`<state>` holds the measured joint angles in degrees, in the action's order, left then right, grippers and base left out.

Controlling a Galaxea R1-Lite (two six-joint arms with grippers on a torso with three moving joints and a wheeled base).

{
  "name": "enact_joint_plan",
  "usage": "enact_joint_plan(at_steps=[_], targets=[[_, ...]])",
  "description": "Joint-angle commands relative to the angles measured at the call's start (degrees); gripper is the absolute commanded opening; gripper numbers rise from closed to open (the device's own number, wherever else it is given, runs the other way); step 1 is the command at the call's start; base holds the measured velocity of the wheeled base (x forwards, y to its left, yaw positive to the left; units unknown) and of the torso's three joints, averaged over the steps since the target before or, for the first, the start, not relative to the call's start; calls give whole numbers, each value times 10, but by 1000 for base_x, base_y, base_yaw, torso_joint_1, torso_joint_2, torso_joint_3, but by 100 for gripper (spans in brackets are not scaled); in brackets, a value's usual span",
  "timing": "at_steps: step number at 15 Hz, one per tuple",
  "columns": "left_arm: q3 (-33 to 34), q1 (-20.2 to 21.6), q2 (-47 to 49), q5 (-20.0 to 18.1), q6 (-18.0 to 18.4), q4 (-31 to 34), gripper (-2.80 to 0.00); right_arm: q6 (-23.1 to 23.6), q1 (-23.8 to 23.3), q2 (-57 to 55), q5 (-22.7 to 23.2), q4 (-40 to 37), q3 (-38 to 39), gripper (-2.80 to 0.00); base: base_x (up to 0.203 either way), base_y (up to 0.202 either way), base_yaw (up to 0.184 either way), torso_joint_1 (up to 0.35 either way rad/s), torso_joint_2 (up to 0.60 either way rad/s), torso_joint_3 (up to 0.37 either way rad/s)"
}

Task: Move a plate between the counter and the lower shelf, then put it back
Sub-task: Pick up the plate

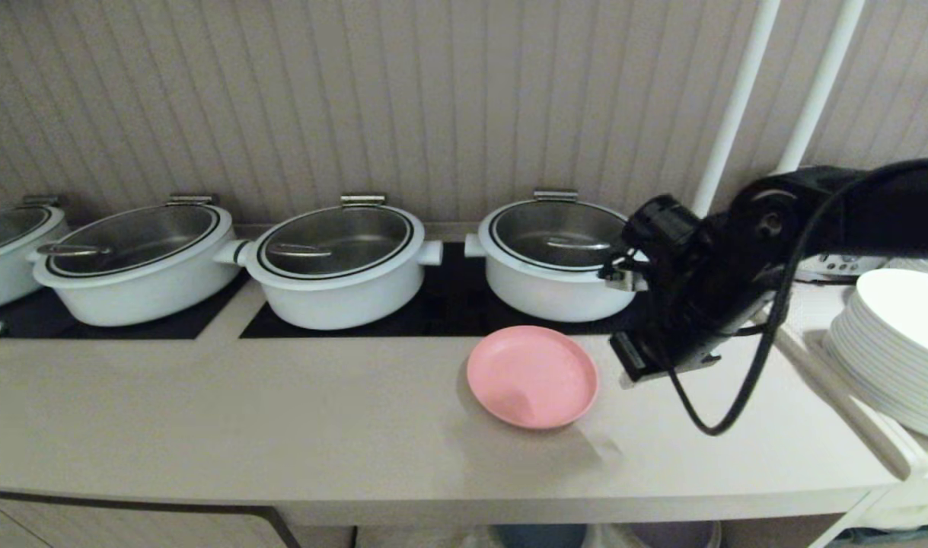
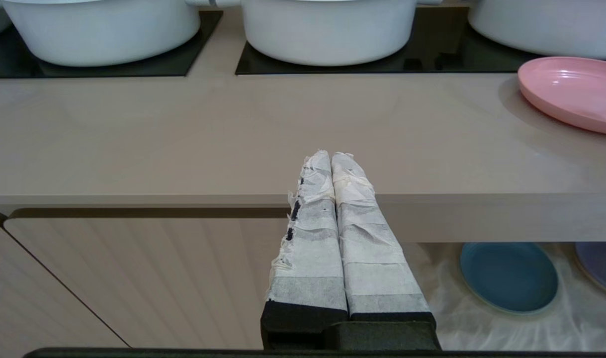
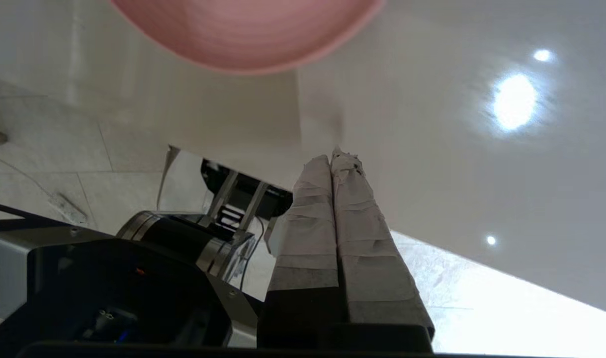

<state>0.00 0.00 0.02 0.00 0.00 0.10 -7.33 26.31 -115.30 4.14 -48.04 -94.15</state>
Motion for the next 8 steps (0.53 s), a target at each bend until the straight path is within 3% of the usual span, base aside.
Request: enact_joint_plan(at_steps=[1,4,8], targets=[[0,0,0,0,0,0,-280,-1,7,-42,-4,-4,-19,-280,0,0,0,0,0,0],[0,0,0,0,0,0,-280,-44,11,-81,-47,-6,-53,-280,0,0,0,0,0,0],[0,0,0,0,0,0,-280,-79,12,-110,-50,-21,-96,-280,0,0,0,0,0,0]])
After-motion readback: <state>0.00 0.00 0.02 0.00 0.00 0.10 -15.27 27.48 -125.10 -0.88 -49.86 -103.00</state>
